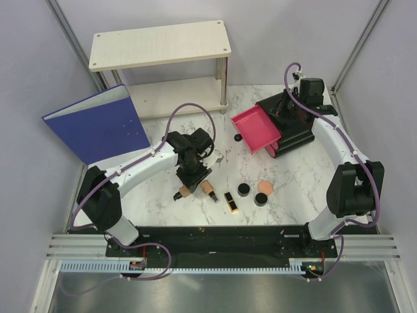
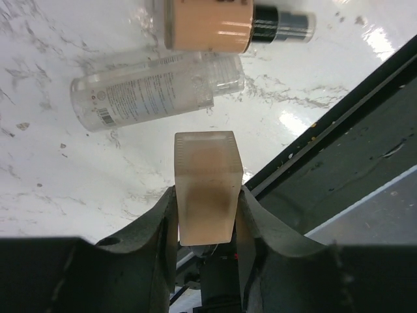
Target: Organize the makeup
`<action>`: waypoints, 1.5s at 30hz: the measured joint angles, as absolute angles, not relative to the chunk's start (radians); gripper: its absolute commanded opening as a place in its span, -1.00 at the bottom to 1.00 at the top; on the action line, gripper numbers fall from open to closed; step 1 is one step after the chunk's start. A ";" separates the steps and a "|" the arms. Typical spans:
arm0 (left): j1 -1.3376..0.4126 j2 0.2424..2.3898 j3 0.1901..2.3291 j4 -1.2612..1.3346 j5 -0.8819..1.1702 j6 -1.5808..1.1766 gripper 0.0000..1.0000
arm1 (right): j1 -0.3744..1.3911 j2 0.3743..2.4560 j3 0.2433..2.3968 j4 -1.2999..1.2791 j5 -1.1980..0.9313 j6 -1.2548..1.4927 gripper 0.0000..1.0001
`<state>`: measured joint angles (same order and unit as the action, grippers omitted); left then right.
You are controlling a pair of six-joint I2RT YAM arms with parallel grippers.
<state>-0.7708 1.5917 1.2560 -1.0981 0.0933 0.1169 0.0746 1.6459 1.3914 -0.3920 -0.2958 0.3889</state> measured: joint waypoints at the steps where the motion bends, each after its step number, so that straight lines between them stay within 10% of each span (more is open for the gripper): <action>1: -0.771 1.591 1.280 -1.107 0.102 0.116 -0.96 | 0.075 1.649 1.394 -0.392 -0.297 0.389 -1.00; 21: -0.771 2.124 2.288 -1.070 0.414 -0.063 -0.96 | 0.075 1.628 1.362 -0.376 -0.299 0.396 -1.00; 45: -0.690 2.248 2.285 -0.602 0.376 -0.500 -0.96 | 0.075 1.579 1.316 -0.376 -0.272 0.392 -1.00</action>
